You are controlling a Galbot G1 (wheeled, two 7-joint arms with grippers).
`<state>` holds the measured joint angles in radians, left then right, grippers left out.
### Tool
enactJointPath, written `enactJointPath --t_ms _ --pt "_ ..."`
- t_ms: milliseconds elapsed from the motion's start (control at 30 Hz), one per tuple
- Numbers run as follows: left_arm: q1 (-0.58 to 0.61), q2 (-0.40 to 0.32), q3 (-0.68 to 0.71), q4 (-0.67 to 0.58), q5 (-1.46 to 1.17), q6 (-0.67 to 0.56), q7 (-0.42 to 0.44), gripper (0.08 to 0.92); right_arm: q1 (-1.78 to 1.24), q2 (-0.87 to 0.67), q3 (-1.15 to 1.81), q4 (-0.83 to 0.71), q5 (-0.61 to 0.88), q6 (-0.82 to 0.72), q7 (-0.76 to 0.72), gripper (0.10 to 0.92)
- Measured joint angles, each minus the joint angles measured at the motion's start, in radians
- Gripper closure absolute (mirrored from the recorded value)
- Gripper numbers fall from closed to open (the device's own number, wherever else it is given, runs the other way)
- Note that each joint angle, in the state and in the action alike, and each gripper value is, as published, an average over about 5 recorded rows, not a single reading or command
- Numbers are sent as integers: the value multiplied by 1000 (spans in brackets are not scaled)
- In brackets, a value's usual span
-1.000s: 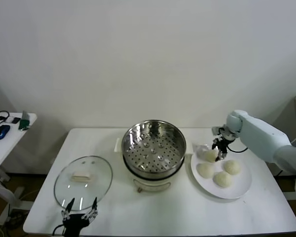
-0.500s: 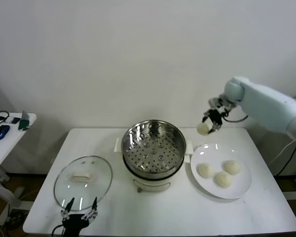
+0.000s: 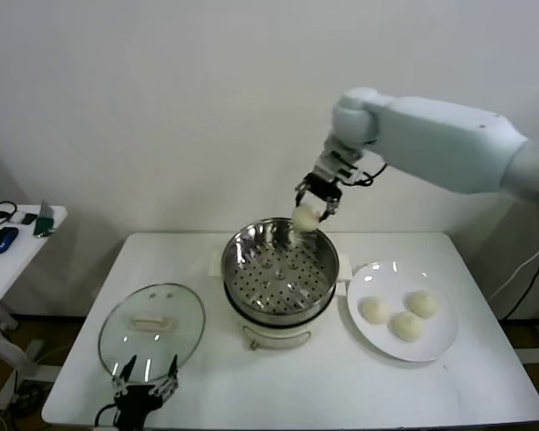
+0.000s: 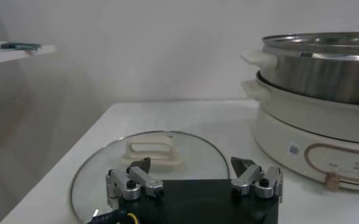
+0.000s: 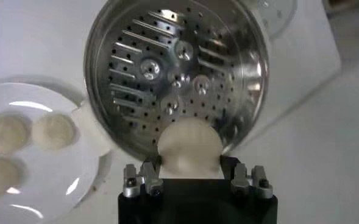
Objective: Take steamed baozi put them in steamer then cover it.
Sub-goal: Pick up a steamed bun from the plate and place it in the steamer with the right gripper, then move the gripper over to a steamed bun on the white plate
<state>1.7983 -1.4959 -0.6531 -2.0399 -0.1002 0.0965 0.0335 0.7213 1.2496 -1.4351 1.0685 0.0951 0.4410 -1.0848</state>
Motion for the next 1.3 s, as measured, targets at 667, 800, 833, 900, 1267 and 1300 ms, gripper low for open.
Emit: enactJointPath --t_ms 667,800,833,900,1267,1300 --pt "19 -6 0 11 5 -19 -10 177 -238 223 79 -357 -242 222 37 372" --pt "23 -10 -1 5 7 -21 -11 177 -246 230 84 -375 -236 239 36 345" --pt "25 -10 -1 3 8 -22 -11 177 -246 231 85 -376 -229 241 36 322" --pt "27 -11 -1 0 10 -22 -11 177 -237 229 83 -375 -202 240 33 276" --pt "36 -12 7 -21 26 -13 -3 177 10 90 -119 -256 215 111 -76 203" --pt "36 -12 9 -22 28 -13 -3 177 37 64 -147 -236 254 84 -84 203"
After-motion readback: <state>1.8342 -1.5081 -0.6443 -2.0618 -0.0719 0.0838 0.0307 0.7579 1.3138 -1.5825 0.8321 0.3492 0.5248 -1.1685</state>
